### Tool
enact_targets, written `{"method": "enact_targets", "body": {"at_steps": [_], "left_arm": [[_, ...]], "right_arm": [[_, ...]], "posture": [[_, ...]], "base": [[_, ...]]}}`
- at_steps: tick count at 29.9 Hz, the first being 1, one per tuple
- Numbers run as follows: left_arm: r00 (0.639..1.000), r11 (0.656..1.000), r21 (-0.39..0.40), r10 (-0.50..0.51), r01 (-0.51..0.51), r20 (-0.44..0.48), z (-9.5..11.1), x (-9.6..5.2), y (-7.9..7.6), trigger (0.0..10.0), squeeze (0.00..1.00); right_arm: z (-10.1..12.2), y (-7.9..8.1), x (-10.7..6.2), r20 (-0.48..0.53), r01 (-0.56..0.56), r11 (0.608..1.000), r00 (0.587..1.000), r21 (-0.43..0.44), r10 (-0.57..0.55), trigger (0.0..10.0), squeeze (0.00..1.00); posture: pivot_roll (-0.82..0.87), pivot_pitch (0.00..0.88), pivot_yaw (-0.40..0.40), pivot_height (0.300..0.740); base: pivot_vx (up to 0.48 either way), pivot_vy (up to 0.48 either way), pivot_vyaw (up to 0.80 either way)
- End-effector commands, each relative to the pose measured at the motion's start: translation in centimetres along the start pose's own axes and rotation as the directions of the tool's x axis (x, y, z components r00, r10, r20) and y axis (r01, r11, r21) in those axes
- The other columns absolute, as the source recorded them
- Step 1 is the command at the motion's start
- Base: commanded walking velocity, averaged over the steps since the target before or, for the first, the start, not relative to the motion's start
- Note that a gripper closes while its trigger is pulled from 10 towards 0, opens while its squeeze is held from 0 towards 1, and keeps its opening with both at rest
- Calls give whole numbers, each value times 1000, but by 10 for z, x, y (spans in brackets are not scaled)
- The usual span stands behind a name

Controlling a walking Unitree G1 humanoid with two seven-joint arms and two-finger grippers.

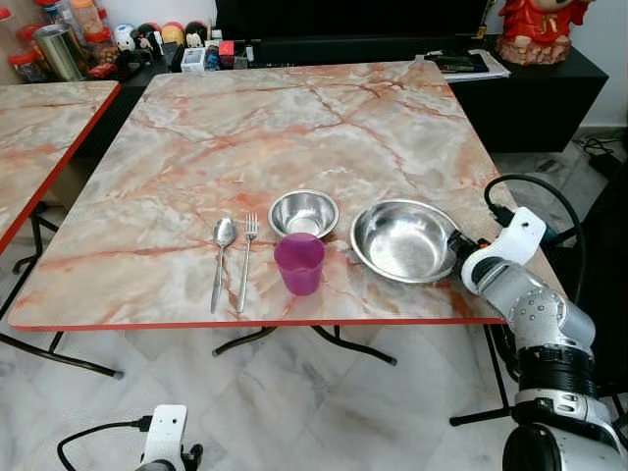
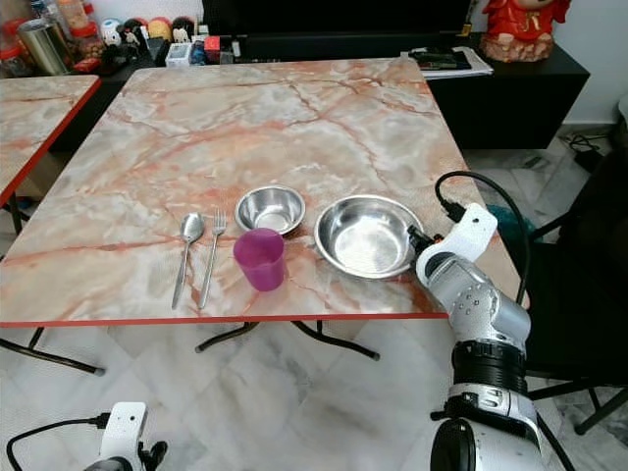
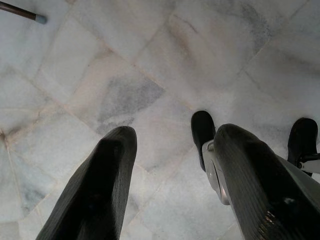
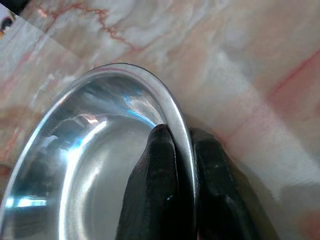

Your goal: Setting the table

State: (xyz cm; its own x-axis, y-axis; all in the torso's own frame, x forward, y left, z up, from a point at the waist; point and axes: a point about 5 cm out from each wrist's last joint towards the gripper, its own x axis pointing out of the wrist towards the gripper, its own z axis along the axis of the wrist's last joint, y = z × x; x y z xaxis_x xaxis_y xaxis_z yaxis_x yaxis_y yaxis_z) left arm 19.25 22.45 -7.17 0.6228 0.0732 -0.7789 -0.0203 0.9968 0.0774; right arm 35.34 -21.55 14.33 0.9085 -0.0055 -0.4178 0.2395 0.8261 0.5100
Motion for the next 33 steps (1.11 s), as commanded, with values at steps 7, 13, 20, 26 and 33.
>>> {"method": "enact_targets", "body": {"at_steps": [7,13,20,26,33], "left_arm": [[1000,1000,-3,-7,7,-25,-5,0,-5,10000,0],[1000,1000,-3,-10,10,-26,-7,0,-8,10000,0],[1000,1000,-6,0,0,-17,-7,0,-9,10000,0],[1000,999,-35,15,-15,-1,-5,0,-7,10000,0],[1000,998,-57,20,-20,2,-3,0,-5,10000,0]], "right_arm": [[23,2,-6,71,5,1000,997,-18,-4,0,0],[38,4,-9,167,1,1000,986,-2,-1,1294,0],[68,15,-23,450,-113,988,892,105,54,10000,0],[84,41,-38,647,-301,939,752,168,126,10000,0],[80,65,-48,726,-462,872,655,163,212,10000,0]], "posture": [[-67,117,39,740],[-73,114,41,740],[-73,101,44,740],[-76,77,48,740],[-70,52,45,740]], "base": [[0,0,0],[0,0,0],[0,0,0],[0,0,0],[0,0,0]]}}
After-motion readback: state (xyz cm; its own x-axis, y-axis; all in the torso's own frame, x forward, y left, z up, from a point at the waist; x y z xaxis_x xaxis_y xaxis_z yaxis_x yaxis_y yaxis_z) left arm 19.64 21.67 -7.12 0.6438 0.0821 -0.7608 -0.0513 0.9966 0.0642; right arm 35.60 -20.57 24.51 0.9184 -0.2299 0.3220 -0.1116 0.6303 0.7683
